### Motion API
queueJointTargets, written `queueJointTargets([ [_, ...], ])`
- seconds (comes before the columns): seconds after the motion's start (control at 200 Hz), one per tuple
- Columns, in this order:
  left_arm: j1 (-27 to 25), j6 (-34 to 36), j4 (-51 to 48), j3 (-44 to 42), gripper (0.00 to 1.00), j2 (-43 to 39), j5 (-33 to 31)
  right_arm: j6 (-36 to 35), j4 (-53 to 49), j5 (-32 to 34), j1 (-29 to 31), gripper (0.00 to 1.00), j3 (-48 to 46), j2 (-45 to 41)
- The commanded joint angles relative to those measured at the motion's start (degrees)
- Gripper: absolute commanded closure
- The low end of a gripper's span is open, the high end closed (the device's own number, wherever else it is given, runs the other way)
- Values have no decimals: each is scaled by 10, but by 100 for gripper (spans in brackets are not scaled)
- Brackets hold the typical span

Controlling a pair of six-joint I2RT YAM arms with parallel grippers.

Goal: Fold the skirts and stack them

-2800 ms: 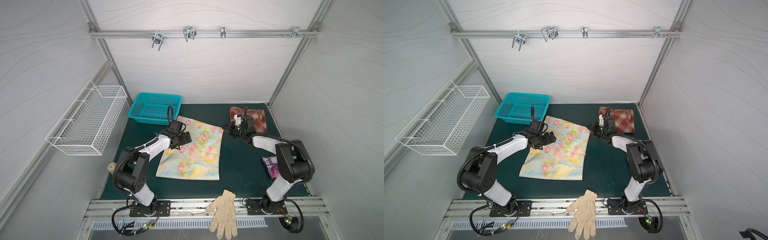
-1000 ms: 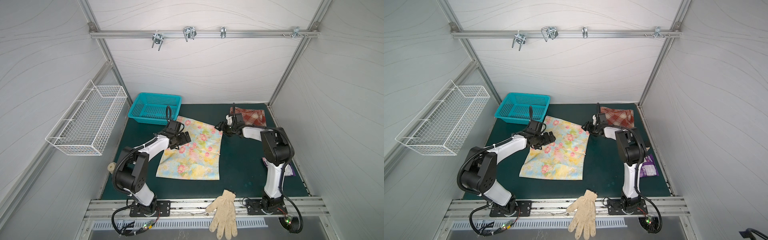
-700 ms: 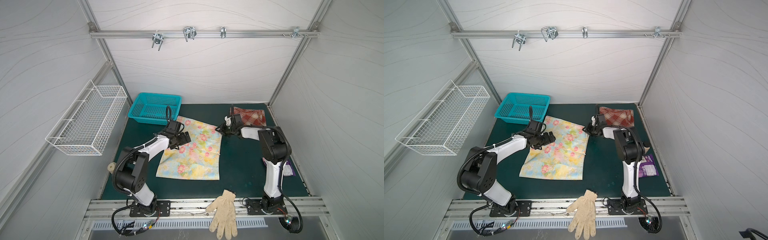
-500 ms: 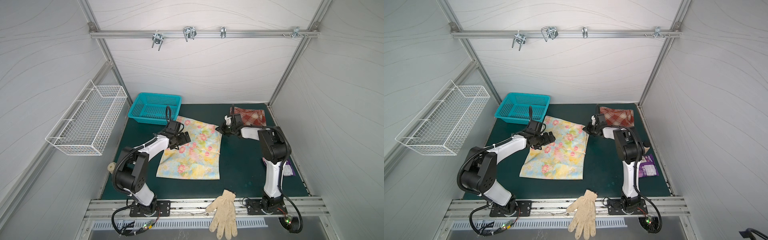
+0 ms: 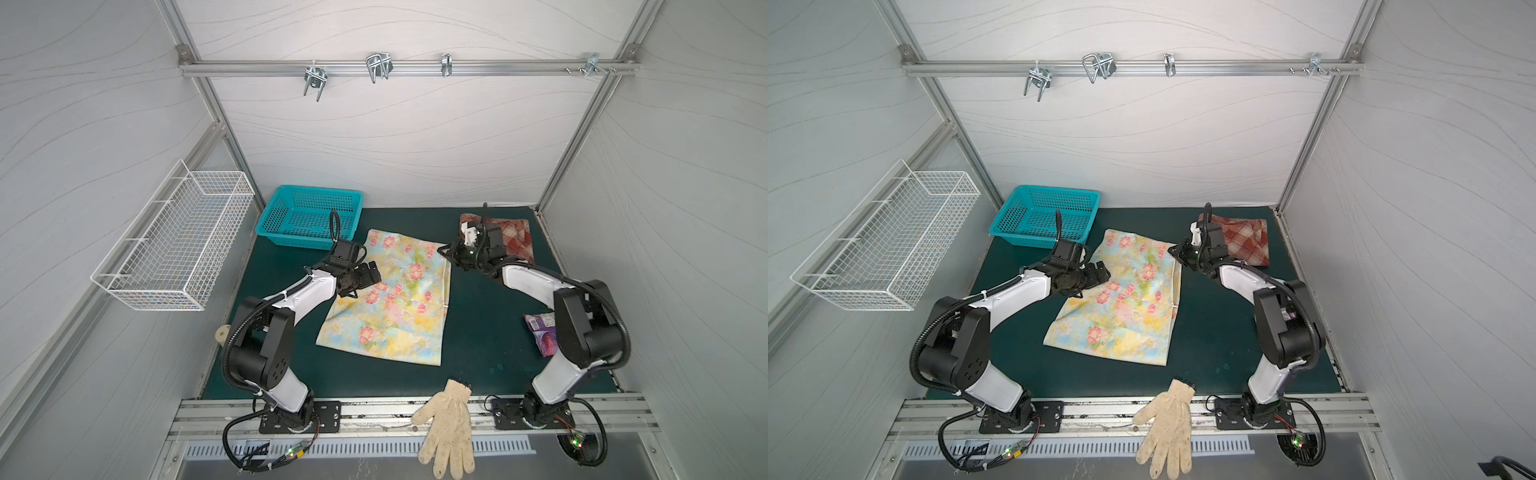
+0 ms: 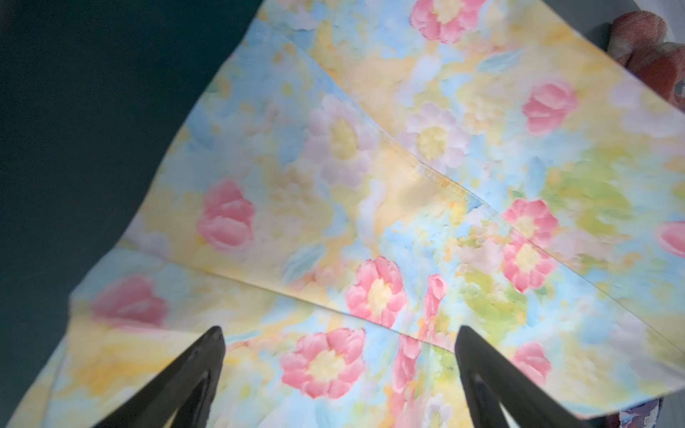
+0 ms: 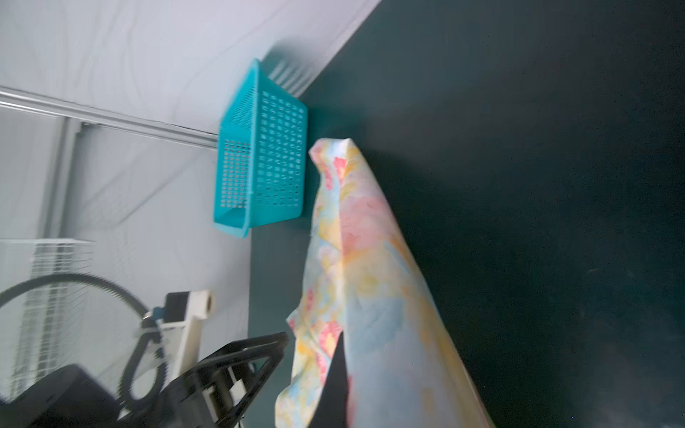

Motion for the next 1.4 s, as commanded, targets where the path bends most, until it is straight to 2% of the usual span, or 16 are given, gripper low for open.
queueJointTargets([
  [0.0, 2, 6, 17, 4, 3, -4, 18, 41, 3, 8, -1, 100, -34, -43],
  [0.16, 2, 6, 28, 1, 4, 13, 36, 78, 28, -1, -23, 100, -56, -56],
  [0.335, -3, -10, 42, -17, 6, 3, 48, 124, 86, -38, -71, 100, -77, -21],
  [0.575, -21, -13, 35, -41, 1, -45, 51, 220, 207, -94, -139, 100, -92, 81],
  [0.735, -67, -23, 45, -59, 1, -93, 34, 287, 309, -120, -165, 100, -104, 154],
  [0.921, -128, -49, 60, -37, 1, -95, 45, 284, 318, -124, -170, 100, -102, 168],
  [1.021, -159, -69, 99, -35, 1, -77, 51, 274, 306, -126, -174, 100, -99, 159],
  [1.241, -217, -103, 171, 2, 1, 4, 66, 253, 272, -138, -178, 100, -81, 136],
  [1.391, -229, -130, 200, 29, 1, 82, 65, 248, 265, -143, -182, 100, -84, 117],
])
